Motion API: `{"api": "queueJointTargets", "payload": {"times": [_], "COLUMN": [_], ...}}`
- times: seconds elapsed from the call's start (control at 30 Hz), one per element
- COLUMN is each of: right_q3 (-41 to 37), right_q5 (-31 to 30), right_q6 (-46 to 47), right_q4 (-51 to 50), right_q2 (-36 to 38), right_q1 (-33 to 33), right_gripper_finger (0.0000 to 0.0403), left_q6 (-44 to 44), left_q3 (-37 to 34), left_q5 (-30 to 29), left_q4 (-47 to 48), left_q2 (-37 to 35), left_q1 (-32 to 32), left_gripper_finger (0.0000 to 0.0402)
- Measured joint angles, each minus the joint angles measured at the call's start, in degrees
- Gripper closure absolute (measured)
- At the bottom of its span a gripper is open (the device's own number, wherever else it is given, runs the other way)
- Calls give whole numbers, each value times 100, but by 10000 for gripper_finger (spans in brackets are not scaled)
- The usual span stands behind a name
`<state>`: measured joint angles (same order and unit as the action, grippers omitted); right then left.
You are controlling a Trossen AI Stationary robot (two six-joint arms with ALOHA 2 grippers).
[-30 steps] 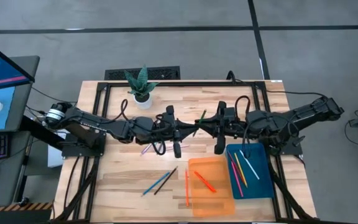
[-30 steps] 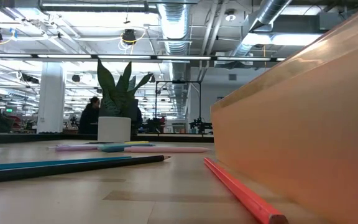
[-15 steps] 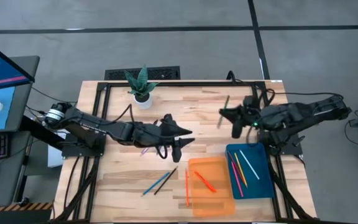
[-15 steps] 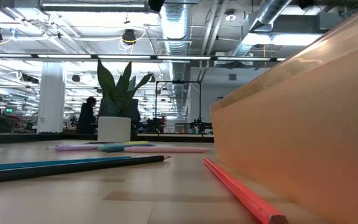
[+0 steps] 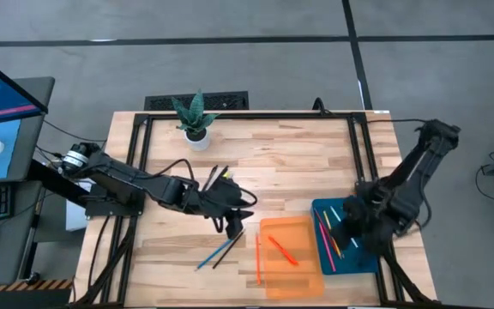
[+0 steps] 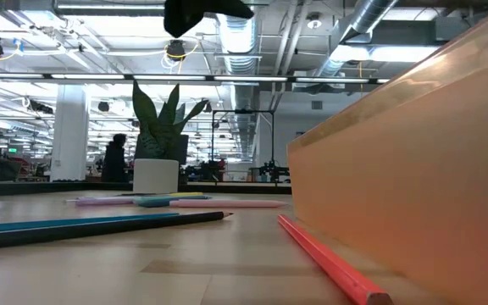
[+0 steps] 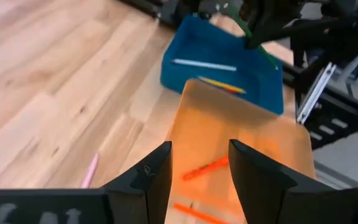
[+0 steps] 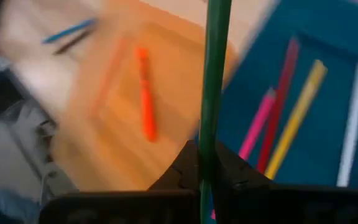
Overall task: Sort pens & pencils
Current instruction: Put the green pencil into the blue bin
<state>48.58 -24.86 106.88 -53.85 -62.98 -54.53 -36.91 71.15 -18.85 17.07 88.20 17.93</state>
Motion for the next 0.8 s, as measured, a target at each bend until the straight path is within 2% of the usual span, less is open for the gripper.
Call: {"api": "queueJointTargets", "payload": {"times": [0.1,0.23,0.4,0.6,0.8], "right_q3": [-124,-127,-127,-127,-124], "right_q5": [-38,80,302,964,999], "right_q6": [1191,1931,1959,1762,1189], "right_q4": [-281,-558,-547,-802,-717], "right_q2": [-298,-611,-924,-1176,-1176], "right_q1": [-437,-582,-477,-286,-136], "right_gripper_finger": [377,374,362,338,274], "left_q6": [-213,-690,-1129,-1659,-1970], "left_q3": [-1,1,1,-8,-10], "left_q5": [60,54,41,33,38], "left_q4": [275,715,1156,1523,1982], "left_q2": [0,0,0,0,0], "left_q1": [80,179,281,429,590], "left_gripper_finger": [257,258,258,258,258]}}
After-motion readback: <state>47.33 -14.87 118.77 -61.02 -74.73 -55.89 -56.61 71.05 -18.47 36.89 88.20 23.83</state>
